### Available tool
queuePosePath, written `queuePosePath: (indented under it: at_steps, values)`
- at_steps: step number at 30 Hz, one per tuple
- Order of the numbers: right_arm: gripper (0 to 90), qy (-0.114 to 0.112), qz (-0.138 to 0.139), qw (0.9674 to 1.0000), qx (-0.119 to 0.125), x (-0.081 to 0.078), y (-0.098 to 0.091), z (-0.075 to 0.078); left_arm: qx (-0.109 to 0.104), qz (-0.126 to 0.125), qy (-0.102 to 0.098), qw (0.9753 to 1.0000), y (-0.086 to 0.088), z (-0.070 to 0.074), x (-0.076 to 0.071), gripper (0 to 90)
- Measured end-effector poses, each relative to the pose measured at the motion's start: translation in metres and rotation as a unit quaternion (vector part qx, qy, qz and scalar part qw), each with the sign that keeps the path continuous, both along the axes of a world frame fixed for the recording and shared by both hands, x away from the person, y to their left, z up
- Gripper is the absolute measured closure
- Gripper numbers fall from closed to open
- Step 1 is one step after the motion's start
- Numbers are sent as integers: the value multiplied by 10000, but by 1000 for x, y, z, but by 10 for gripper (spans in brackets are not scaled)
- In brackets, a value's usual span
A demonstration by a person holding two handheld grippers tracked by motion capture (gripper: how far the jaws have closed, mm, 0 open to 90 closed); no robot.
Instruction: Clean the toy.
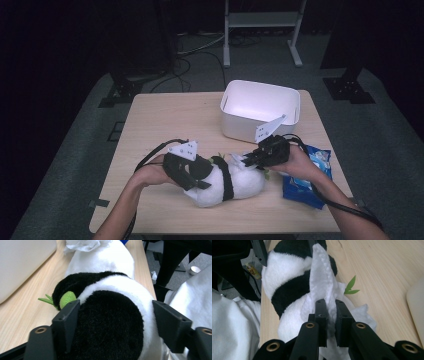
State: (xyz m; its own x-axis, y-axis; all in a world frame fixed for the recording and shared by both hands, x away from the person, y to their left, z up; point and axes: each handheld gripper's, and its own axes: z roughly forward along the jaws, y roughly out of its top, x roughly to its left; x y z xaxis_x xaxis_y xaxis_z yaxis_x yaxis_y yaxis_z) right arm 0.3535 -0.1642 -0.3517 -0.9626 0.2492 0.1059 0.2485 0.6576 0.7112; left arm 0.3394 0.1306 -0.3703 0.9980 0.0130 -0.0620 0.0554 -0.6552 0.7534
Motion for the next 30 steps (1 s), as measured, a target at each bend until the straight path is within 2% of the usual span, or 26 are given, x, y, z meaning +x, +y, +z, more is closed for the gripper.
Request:
queuePosePath:
  at_steps: [4, 8, 10, 11, 12, 13, 14, 15, 18, 20, 21, 24, 27, 30]
  values:
    - [815, 6, 21, 10000, 11, -1, 0, 0, 0, 124, 193, 9997, -3, 6, 0, 180]
    - [815, -21, 59, 10000, -12, -2, 0, 0, -10, 225, 284, 9993, -4, 10, 2, 166]
    - [815, 11, 44, 10000, -14, -3, 1, 1, -35, 304, 315, 9990, -5, 11, 2, 113]
    - [815, 7, 62, 10000, -10, -2, 2, 0, -11, 448, 321, 9985, -6, 11, 4, 88]
    - [815, 7, 62, 10000, -10, -2, 2, 0, -11, 448, 321, 9985, -6, 11, 4, 66]
    - [815, 113, 183, 9998, 57, -3, 4, 0, 43, 534, 350, 9980, -7, 10, 5, 60]
    - [815, 113, 183, 9998, 57, -3, 4, 0, 66, 531, 425, 9977, -8, 8, 7, 60]
    - [815, 4, 220, 9997, -39, -6, 8, 1, 97, 503, 592, 9969, -11, 3, 8, 56]
    - [815, 14, 260, 9996, -74, -8, 11, 2, 109, 406, 710, 9966, -13, -1, 8, 56]
    - [814, 27, 351, 9993, -103, -10, 12, 1, 175, 329, 835, 9958, -14, -5, 8, 92]
    - [811, 50, 357, 9993, -120, -11, 13, 2, 177, 207, 814, 9963, -15, -7, 6, 113]
    - [808, 6, 383, 9992, -142, -13, 14, 3, 209, 195, 761, 9967, -15, -6, 5, 174]
    - [808, -81, 381, 9992, -56, -13, 17, 7, 221, 163, 662, 9974, -15, -5, 3, 222]
    - [808, -130, 313, 9994, -20, -9, 21, 9, 200, 142, 585, 9980, -14, -3, 4, 309]
